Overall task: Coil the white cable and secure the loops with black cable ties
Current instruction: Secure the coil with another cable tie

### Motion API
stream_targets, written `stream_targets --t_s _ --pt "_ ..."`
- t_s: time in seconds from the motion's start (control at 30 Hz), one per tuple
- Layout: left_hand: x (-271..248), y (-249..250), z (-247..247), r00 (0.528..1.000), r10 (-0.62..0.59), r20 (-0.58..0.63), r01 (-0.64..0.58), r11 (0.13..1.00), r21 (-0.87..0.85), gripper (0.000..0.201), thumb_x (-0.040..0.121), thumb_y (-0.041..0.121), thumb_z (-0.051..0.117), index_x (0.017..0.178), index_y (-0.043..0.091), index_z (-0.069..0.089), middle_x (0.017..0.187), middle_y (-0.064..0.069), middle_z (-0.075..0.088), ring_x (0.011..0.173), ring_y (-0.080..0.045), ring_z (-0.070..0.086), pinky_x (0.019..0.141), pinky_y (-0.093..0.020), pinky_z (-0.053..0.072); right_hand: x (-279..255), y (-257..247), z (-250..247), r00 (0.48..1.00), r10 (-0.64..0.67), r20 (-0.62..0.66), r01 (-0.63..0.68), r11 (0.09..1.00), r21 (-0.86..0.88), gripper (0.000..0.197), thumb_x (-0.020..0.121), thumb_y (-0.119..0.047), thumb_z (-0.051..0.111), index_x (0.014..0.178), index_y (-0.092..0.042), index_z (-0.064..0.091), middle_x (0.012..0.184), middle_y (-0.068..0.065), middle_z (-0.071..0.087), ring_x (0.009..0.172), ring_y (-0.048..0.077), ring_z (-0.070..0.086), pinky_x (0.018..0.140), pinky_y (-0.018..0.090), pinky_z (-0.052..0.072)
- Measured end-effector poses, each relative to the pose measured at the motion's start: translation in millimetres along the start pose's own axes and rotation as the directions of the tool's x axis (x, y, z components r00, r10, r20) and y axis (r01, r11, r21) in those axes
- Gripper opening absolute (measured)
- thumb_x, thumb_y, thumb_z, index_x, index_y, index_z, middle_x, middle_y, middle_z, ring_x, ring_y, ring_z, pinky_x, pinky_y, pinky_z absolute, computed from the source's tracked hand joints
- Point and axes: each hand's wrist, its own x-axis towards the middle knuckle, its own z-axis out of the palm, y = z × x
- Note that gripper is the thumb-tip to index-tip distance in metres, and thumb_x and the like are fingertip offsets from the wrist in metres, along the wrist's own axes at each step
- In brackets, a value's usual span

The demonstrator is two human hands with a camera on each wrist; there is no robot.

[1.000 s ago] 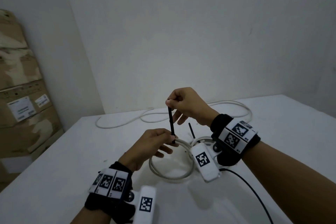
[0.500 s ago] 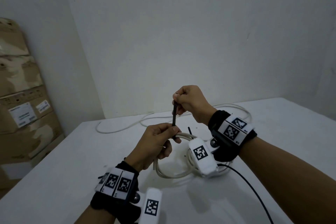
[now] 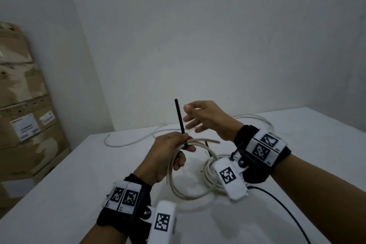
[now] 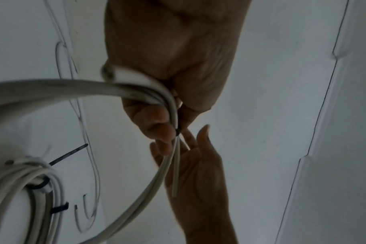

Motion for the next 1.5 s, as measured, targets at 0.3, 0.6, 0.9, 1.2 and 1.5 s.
stream_targets --t_s 0.3,0.6,0.9,1.2,1.5 --pt "13 2 -8 0.999 -0.047 0.021 0.049 0.989 -0.136 0.034 0.093 0.03 0.056 0.103 -0.001 0.066 0.081 -0.014 0.069 0.053 -0.016 0.06 0.043 -0.023 0.048 -35 40 9 0.999 -0.042 0.019 0.044 0.992 -0.117 0.025 0.101 -0.02 0.041 0.087 -0.01 0.059 0.062 0.0 0.042 0.045 0.01 0.04 0.039 0.022 0.038" --pt "4 -21 -23 0.983 -0.08 0.164 0.148 0.877 -0.458 0.035 0.087 0.02 0.049 0.107 -0.006 0.061 0.065 -0.004 0.052 0.053 -0.014 0.054 0.05 -0.026 0.05 -33 53 0 0.993 0.112 -0.027 -0.094 0.923 0.373 0.028 0.102 -0.019 0.041 0.08 -0.01 0.055 0.062 0.001 0.036 0.049 0.009 0.03 0.041 0.02 0.025" --pt "21 -25 -27 0.996 -0.087 -0.027 0.068 0.911 -0.408 0.018 0.097 0.006 0.045 0.107 -0.001 0.058 0.067 -0.006 0.052 0.052 -0.012 0.052 0.04 -0.02 0.042 -42 69 -10 0.952 0.262 0.159 -0.292 0.932 0.213 0.023 0.1 -0.017 0.045 0.113 -0.004 0.06 0.072 0.007 0.061 0.059 0.021 0.063 0.056 0.033 0.054" --pt "23 -33 -4 0.997 -0.039 -0.073 0.043 0.998 0.049 0.021 0.088 -0.002 0.062 0.109 -0.003 0.062 0.072 -0.015 0.06 0.056 -0.019 0.061 0.052 -0.031 0.056 -42 74 -33 0.964 0.241 -0.113 -0.234 0.97 0.069 0.013 0.092 -0.006 0.058 0.101 0.0 0.065 0.069 0.015 0.061 0.047 0.02 0.062 0.042 0.025 0.049" --pt "58 -41 44 0.999 -0.012 0.029 -0.007 0.83 0.558 0.022 0.088 0.004 0.06 0.108 -0.001 0.065 0.069 -0.011 0.062 0.055 -0.017 0.059 0.047 -0.022 0.051 -40 94 -71 0.911 0.344 -0.228 -0.399 0.876 -0.272 0.008 0.089 -0.009 0.063 0.092 -0.003 0.068 0.069 0.015 0.067 0.058 0.025 0.068 0.043 0.027 0.053"
